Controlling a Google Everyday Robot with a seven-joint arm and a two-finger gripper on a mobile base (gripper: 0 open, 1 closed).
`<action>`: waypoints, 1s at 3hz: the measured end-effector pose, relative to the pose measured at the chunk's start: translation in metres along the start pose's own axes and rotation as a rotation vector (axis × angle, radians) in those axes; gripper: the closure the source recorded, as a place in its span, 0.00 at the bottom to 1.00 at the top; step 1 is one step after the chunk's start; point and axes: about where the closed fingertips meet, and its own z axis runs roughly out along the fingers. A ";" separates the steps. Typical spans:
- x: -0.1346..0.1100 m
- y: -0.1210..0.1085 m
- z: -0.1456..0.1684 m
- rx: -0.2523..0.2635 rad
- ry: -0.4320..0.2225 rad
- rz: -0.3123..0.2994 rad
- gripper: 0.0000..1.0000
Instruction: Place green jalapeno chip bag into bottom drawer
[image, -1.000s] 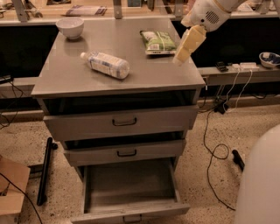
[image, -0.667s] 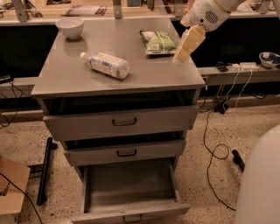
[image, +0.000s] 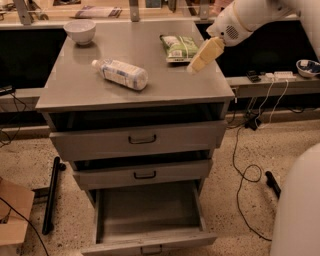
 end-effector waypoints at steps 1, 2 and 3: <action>0.000 -0.026 0.022 0.059 -0.075 0.048 0.00; -0.003 -0.049 0.048 0.084 -0.146 0.081 0.00; -0.004 -0.070 0.076 0.078 -0.198 0.109 0.00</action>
Offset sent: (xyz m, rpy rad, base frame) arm 0.1146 0.0101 -0.0364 0.2551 -0.1260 -0.1341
